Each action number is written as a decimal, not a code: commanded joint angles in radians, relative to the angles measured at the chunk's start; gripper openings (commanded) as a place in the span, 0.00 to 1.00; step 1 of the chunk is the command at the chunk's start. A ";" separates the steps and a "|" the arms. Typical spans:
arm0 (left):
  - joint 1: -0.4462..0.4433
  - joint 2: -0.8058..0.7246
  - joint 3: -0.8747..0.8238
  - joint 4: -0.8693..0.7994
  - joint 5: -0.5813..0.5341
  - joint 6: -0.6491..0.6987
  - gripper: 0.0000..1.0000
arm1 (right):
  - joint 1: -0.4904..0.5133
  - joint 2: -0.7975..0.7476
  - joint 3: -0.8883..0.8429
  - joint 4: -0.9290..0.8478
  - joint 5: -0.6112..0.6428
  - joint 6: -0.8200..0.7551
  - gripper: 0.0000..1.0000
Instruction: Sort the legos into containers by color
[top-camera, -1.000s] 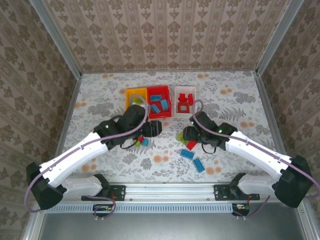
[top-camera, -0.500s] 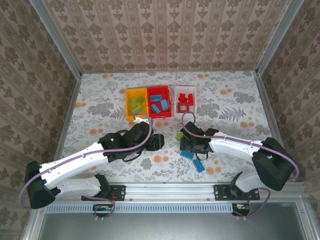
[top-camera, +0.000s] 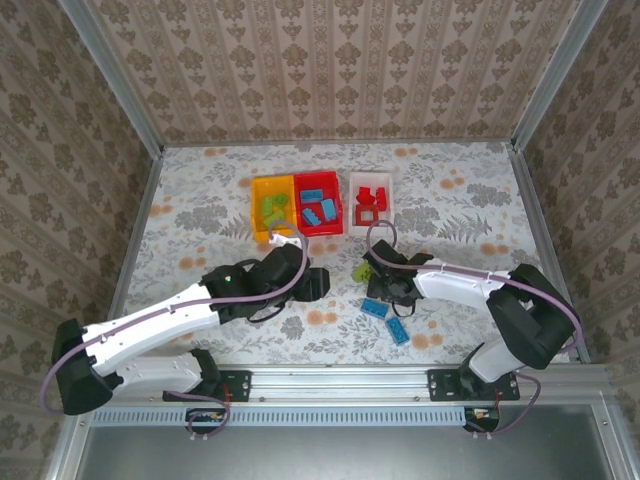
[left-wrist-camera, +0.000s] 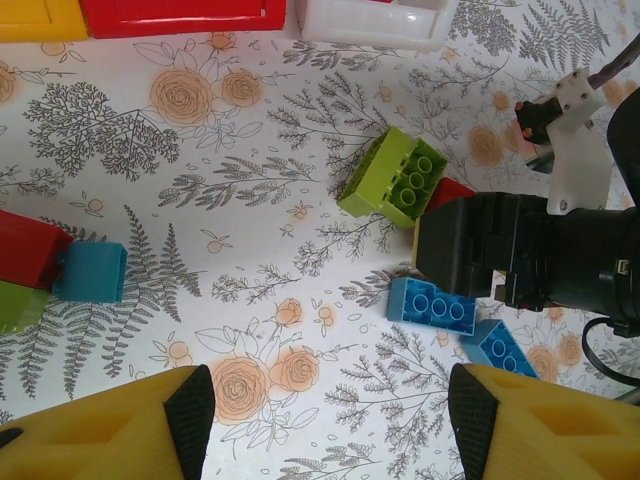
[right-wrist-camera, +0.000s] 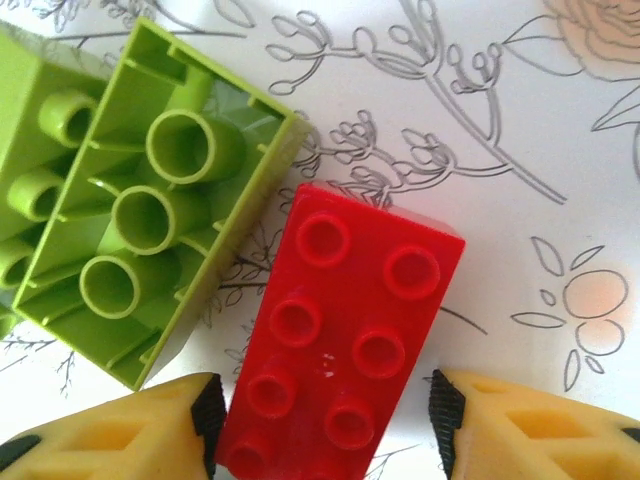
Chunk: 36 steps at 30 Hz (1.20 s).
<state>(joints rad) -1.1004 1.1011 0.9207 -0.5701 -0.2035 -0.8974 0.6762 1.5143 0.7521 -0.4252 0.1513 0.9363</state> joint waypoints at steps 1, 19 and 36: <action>-0.011 0.015 0.029 0.025 -0.013 -0.003 0.66 | -0.020 0.019 -0.007 0.009 0.042 0.009 0.54; -0.046 0.097 0.212 0.053 -0.100 0.082 0.65 | -0.073 -0.197 0.175 -0.126 0.179 -0.227 0.21; 0.237 0.345 0.497 0.063 0.108 0.189 0.66 | -0.328 0.526 0.971 -0.269 -0.035 -0.375 0.24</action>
<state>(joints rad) -0.8833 1.4376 1.3785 -0.5293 -0.1574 -0.7490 0.3542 1.9831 1.6382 -0.6014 0.1238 0.5751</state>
